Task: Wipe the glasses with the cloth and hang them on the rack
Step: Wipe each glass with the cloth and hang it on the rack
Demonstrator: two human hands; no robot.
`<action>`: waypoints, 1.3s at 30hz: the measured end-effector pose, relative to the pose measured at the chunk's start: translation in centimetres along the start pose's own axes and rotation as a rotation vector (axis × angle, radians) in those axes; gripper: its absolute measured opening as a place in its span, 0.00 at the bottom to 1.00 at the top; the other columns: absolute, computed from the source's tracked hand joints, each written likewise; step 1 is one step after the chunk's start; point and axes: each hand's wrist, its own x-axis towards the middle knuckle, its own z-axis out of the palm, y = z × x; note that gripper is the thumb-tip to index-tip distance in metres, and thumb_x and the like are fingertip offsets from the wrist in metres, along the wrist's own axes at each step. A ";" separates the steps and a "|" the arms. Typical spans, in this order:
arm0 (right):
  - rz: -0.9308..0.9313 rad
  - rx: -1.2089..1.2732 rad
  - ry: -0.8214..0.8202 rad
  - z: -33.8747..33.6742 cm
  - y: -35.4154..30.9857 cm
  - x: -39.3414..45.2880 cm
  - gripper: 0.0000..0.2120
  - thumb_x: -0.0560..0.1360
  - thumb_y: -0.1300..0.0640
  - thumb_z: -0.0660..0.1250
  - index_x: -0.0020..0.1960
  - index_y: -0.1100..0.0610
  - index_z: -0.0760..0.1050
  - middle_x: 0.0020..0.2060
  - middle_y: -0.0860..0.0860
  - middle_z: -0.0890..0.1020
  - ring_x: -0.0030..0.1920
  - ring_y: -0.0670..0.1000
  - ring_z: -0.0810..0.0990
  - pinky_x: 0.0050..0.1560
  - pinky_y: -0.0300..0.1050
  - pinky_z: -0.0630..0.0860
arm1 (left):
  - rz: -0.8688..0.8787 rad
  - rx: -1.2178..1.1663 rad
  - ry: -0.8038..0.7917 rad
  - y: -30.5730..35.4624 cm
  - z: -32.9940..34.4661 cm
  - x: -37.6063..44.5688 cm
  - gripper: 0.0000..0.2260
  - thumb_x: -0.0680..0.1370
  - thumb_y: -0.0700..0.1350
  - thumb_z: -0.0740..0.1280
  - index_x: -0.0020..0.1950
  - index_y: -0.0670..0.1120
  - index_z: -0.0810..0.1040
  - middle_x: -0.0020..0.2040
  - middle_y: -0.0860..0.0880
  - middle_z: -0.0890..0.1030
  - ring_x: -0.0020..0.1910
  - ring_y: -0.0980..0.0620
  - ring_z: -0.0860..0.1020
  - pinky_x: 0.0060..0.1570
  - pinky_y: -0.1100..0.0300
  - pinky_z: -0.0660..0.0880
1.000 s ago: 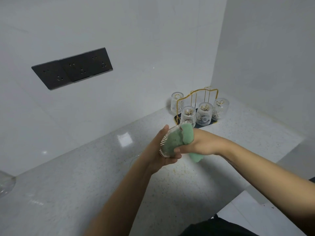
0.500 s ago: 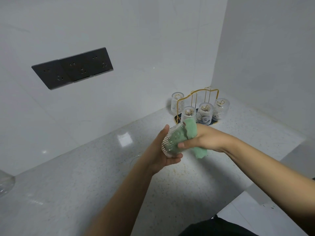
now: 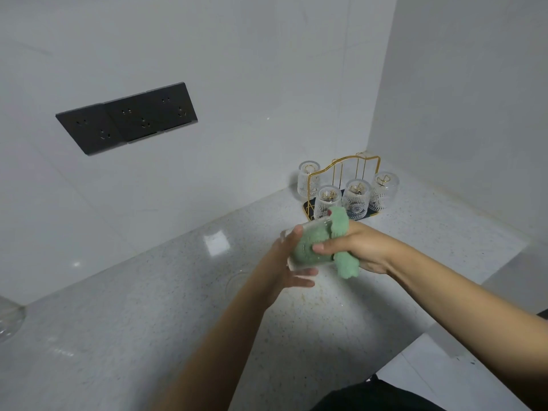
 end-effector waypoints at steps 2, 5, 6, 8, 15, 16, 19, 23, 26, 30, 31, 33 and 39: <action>0.017 0.174 0.019 -0.3 0.1 0.1 0.19 0.66 0.66 0.68 0.57 0.66 0.76 0.55 0.61 0.81 0.57 0.59 0.79 0.61 0.49 0.75 | 0.161 -0.003 0.096 -1.0 0.0 0.3 0.27 0.72 0.59 0.67 0.65 0.46 0.70 0.54 0.44 0.81 0.42 0.50 0.83 0.35 0.59 0.79; -0.019 0.005 -0.066 0.3 0.0 -0.4 0.18 0.69 0.67 0.69 0.59 0.65 0.75 0.55 0.61 0.80 0.57 0.59 0.79 0.61 0.50 0.75 | 0.129 -0.070 0.064 -0.7 -0.2 0.9 0.29 0.74 0.61 0.67 0.65 0.41 0.72 0.54 0.41 0.81 0.42 0.50 0.82 0.34 0.59 0.78; -0.048 -0.192 -0.089 0.7 0.0 -0.6 0.17 0.70 0.67 0.69 0.59 0.65 0.75 0.55 0.61 0.81 0.57 0.58 0.80 0.61 0.49 0.75 | 0.035 -0.127 0.029 -0.1 -0.3 0.9 0.28 0.76 0.62 0.65 0.65 0.40 0.74 0.51 0.42 0.82 0.39 0.51 0.82 0.33 0.60 0.78; -0.082 -0.519 -0.086 1.1 0.0 -0.8 0.14 0.71 0.67 0.70 0.57 0.64 0.77 0.54 0.59 0.82 0.55 0.54 0.80 0.59 0.46 0.76 | -0.146 -0.173 -0.049 0.9 -0.5 0.7 0.25 0.80 0.62 0.58 0.59 0.43 0.79 0.40 0.46 0.83 0.32 0.53 0.80 0.30 0.62 0.78; 0.013 0.105 0.026 0.3 -0.4 -0.5 0.14 0.69 0.72 0.66 0.53 0.65 0.77 0.49 0.59 0.83 0.51 0.57 0.81 0.54 0.44 0.79 | 0.181 0.011 0.095 -1.0 -0.1 0.7 0.30 0.72 0.63 0.67 0.64 0.42 0.72 0.56 0.41 0.81 0.47 0.48 0.84 0.40 0.54 0.81; 0.016 0.139 0.013 0.4 -0.4 -0.5 0.14 0.69 0.72 0.67 0.53 0.65 0.77 0.49 0.59 0.83 0.52 0.57 0.81 0.53 0.45 0.79 | 0.214 0.034 0.093 -1.1 -0.1 0.8 0.30 0.73 0.62 0.67 0.63 0.40 0.72 0.55 0.39 0.81 0.46 0.48 0.84 0.38 0.55 0.80; -0.019 -0.103 -0.089 1.1 0.1 -0.9 0.15 0.70 0.66 0.69 0.56 0.62 0.76 0.54 0.61 0.81 0.56 0.57 0.80 0.60 0.49 0.76 | 0.054 0.004 -0.057 0.3 -0.5 0.6 0.25 0.80 0.61 0.58 0.59 0.41 0.79 0.46 0.41 0.83 0.39 0.52 0.82 0.37 0.59 0.78; -0.069 -0.484 -0.139 1.5 0.1 -1.4 0.10 0.73 0.67 0.68 0.52 0.57 0.77 0.48 0.53 0.82 0.50 0.45 0.81 0.55 0.39 0.76 | -0.182 -0.058 -0.158 1.1 -1.2 0.4 0.25 0.81 0.63 0.50 0.53 0.49 0.80 0.39 0.49 0.84 0.34 0.53 0.81 0.37 0.60 0.78; -0.040 -0.140 0.006 0.8 0.0 -1.1 0.16 0.67 0.66 0.70 0.55 0.62 0.77 0.52 0.58 0.82 0.54 0.54 0.81 0.59 0.45 0.76 | -0.058 -0.032 -0.098 0.3 -0.4 0.1 0.22 0.80 0.64 0.56 0.58 0.49 0.79 0.44 0.48 0.84 0.35 0.52 0.81 0.35 0.60 0.79; -0.005 0.266 0.060 0.9 0.5 -0.7 0.20 0.67 0.66 0.70 0.58 0.67 0.75 0.56 0.62 0.80 0.57 0.58 0.79 0.63 0.51 0.73 | 0.191 0.006 0.071 -1.1 -0.1 0.6 0.26 0.71 0.59 0.70 0.63 0.46 0.71 0.48 0.46 0.81 0.32 0.51 0.79 0.30 0.59 0.78; -0.013 0.255 0.038 1.1 0.4 -0.9 0.18 0.68 0.67 0.70 0.57 0.66 0.76 0.55 0.61 0.81 0.56 0.56 0.80 0.62 0.49 0.74 | 0.181 -0.011 0.056 -1.0 -0.2 0.6 0.29 0.70 0.61 0.70 0.63 0.44 0.71 0.46 0.46 0.80 0.31 0.52 0.77 0.28 0.60 0.75; -0.029 0.010 -0.036 1.5 0.0 -1.2 0.16 0.69 0.68 0.68 0.57 0.63 0.76 0.53 0.59 0.82 0.54 0.54 0.81 0.57 0.43 0.77 | 0.070 -0.012 0.005 -0.3 -0.4 0.6 0.29 0.71 0.65 0.67 0.59 0.43 0.75 0.38 0.49 0.78 0.27 0.55 0.73 0.26 0.64 0.70; 0.030 -0.186 -0.044 0.9 -0.5 -0.9 0.14 0.69 0.67 0.68 0.54 0.63 0.78 0.51 0.58 0.83 0.53 0.54 0.81 0.59 0.44 0.76 | -0.144 0.017 -0.088 0.2 -0.8 0.4 0.24 0.78 0.68 0.54 0.53 0.52 0.79 0.38 0.51 0.83 0.32 0.55 0.80 0.33 0.63 0.77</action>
